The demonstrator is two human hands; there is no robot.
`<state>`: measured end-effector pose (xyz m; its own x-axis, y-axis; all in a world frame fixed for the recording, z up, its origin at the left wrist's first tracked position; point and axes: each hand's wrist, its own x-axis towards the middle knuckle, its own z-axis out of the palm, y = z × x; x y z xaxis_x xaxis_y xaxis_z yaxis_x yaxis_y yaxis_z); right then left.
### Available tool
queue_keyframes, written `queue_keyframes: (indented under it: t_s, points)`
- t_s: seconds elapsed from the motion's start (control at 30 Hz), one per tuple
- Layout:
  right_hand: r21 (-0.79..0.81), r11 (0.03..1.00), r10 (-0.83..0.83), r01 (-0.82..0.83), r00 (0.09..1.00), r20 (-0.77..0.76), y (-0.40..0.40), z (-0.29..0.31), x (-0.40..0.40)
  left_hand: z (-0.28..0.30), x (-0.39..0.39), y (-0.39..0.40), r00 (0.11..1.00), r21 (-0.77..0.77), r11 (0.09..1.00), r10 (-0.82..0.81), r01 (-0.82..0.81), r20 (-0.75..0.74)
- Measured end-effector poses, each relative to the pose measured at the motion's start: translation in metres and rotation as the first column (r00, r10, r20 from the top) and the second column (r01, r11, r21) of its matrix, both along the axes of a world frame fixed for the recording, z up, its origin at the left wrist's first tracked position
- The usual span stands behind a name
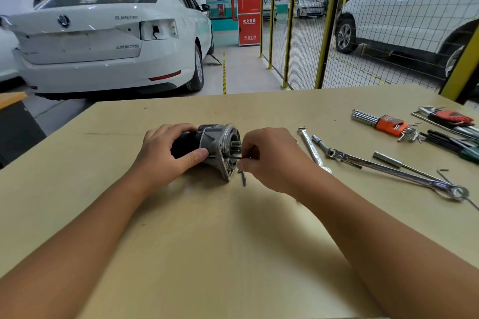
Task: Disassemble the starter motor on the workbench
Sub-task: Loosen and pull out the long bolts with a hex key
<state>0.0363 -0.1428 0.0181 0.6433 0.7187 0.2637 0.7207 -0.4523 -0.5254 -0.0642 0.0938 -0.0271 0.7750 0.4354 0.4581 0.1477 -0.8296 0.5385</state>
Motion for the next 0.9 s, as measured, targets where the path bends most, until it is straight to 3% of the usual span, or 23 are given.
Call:
queue_keyframes:
  t_s: [0.1, 0.3, 0.7, 0.9]
  points:
    - [0.001, 1.0, -0.026, 0.026, 0.996, -0.089, 0.0025, 0.0, -0.0025, -0.0006, -0.0005, 0.0014, 1.0, -0.005, 1.0, -0.009, 0.009, 0.004]
    - [-0.121, 0.992, -0.029, 0.02, 0.996, -0.08, 0.0014, 0.0053, -0.003, -0.0022, 0.0003, 0.002, 1.0, 0.031, 0.999, -0.017, 0.017, -0.004]
    - [-0.1, 0.991, -0.075, 0.084, 0.993, 0.088, -0.0019, 0.0057, -0.004, -0.0069, 0.0043, 0.0022, 1.0, 0.039, 0.999, -0.003, 0.003, 0.003]
    - [-0.023, 1.0, -0.011, 0.012, 1.0, 0.023, -0.0026, 0.0047, -0.0029, -0.0066, 0.0047, 0.0032, 1.0, 0.026, 1.0, -0.008, 0.008, 0.018]
